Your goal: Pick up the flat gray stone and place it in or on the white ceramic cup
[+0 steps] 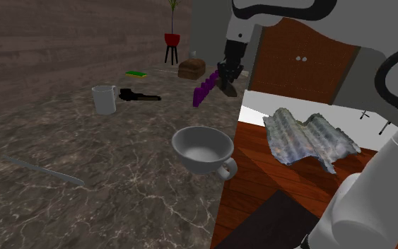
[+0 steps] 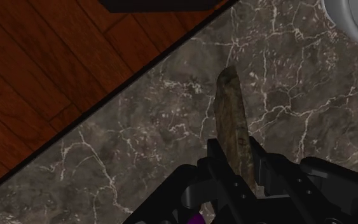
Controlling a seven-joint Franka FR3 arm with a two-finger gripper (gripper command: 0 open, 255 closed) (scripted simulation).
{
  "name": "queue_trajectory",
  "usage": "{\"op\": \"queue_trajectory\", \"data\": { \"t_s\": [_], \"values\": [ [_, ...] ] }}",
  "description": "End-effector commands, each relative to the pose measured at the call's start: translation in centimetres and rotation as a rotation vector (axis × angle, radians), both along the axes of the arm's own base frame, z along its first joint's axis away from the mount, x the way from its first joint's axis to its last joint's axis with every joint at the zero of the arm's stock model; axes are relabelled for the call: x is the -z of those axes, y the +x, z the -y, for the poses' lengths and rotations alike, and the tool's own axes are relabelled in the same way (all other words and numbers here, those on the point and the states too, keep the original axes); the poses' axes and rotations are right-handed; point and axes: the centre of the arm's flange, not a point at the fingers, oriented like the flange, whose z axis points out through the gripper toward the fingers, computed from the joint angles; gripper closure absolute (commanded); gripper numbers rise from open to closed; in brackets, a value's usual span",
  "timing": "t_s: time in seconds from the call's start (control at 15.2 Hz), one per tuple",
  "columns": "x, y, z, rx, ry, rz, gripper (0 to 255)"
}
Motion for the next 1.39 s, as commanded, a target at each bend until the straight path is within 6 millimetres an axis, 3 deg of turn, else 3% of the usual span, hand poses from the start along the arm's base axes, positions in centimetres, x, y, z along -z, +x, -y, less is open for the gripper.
{"op": "queue_trajectory", "data": {
  "t_s": [0.0,1.25,1.32],
  "values": [
    [0.0,-1.6,-2.2,0.002,-0.001,0.0,255],
    [-0.1,-15.8,-23.5,0.002,-0.001,0.0,255],
    [0.4,-15.8,-23.5,0.002,-0.001,0.0,255]
  ]
}}
